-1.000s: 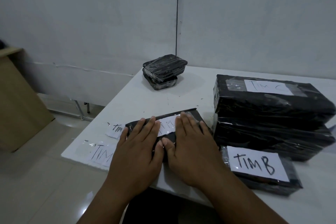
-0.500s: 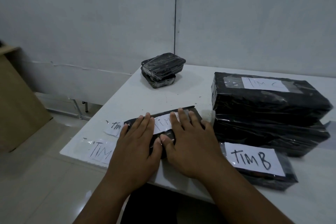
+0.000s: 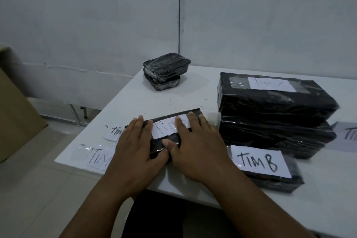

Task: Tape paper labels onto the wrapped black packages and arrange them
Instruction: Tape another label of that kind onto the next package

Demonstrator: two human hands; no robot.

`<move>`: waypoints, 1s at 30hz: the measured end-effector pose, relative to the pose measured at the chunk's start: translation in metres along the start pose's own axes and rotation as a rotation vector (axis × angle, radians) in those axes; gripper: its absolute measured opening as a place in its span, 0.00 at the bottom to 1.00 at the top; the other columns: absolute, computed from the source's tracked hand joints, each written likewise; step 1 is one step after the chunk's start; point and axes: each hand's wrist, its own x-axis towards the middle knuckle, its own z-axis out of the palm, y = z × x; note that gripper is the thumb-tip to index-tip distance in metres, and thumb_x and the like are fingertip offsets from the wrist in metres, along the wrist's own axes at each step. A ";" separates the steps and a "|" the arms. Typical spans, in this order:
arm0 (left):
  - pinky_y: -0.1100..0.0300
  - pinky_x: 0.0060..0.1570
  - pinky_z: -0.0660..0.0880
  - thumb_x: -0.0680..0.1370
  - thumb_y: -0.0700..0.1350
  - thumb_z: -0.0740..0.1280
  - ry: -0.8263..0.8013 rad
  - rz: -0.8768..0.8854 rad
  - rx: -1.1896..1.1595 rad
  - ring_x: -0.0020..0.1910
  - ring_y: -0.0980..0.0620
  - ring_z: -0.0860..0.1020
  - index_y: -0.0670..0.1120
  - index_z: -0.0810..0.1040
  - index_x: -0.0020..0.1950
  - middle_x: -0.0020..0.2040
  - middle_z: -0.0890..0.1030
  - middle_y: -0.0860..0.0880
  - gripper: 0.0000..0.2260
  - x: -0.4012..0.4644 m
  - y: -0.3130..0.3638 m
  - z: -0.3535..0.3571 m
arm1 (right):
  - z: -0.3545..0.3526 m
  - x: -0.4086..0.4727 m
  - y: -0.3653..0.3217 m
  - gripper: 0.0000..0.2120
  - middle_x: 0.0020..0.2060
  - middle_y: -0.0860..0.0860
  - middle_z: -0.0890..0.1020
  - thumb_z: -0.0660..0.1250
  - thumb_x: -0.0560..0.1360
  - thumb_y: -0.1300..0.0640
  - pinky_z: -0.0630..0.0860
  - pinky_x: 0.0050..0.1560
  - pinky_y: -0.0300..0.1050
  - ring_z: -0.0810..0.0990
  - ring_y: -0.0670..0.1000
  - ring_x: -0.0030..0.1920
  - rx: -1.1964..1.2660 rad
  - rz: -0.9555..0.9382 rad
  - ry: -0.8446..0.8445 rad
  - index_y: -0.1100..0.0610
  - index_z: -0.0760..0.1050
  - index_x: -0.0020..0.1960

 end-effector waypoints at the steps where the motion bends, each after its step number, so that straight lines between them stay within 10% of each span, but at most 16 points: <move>1: 0.57 0.78 0.41 0.67 0.72 0.46 0.002 0.008 0.016 0.81 0.56 0.41 0.52 0.48 0.84 0.84 0.45 0.52 0.47 0.001 0.001 -0.002 | -0.001 -0.001 -0.002 0.39 0.82 0.57 0.47 0.48 0.80 0.32 0.45 0.80 0.56 0.44 0.58 0.81 0.010 0.019 -0.014 0.53 0.48 0.83; 7: 0.50 0.73 0.57 0.58 0.80 0.58 0.005 0.022 0.107 0.70 0.51 0.61 0.55 0.55 0.82 0.68 0.64 0.55 0.57 0.011 -0.005 -0.018 | -0.034 -0.031 0.002 0.26 0.62 0.47 0.73 0.65 0.76 0.38 0.74 0.58 0.49 0.74 0.51 0.59 0.193 -0.001 0.197 0.51 0.67 0.67; 18: 0.47 0.68 0.71 0.54 0.72 0.77 0.068 0.017 -0.163 0.68 0.51 0.70 0.62 0.61 0.79 0.68 0.71 0.56 0.56 -0.011 -0.017 -0.044 | -0.061 -0.085 0.080 0.40 0.71 0.44 0.68 0.70 0.75 0.47 0.61 0.70 0.50 0.66 0.51 0.69 -0.152 0.078 -0.147 0.41 0.51 0.79; 24: 0.56 0.33 0.81 0.52 0.62 0.85 0.000 0.068 -0.258 0.47 0.53 0.79 0.71 0.65 0.70 0.61 0.74 0.63 0.50 -0.041 -0.020 -0.061 | -0.087 -0.100 0.089 0.37 0.60 0.39 0.65 0.72 0.74 0.44 0.71 0.58 0.43 0.70 0.47 0.61 0.055 0.024 0.035 0.37 0.56 0.77; 27: 0.62 0.37 0.77 0.51 0.61 0.86 -0.078 0.130 -0.286 0.42 0.56 0.79 0.71 0.66 0.67 0.60 0.75 0.66 0.49 -0.055 -0.010 -0.062 | -0.110 -0.113 0.085 0.40 0.57 0.34 0.64 0.73 0.73 0.43 0.69 0.52 0.36 0.69 0.42 0.58 0.095 -0.058 0.127 0.35 0.56 0.78; 30: 0.64 0.54 0.76 0.49 0.64 0.85 -0.112 0.225 -0.287 0.58 0.66 0.76 0.71 0.65 0.67 0.61 0.73 0.69 0.50 -0.064 0.014 -0.048 | -0.124 -0.121 0.073 0.40 0.63 0.32 0.66 0.74 0.72 0.42 0.67 0.58 0.33 0.67 0.38 0.62 0.118 -0.128 0.175 0.35 0.56 0.77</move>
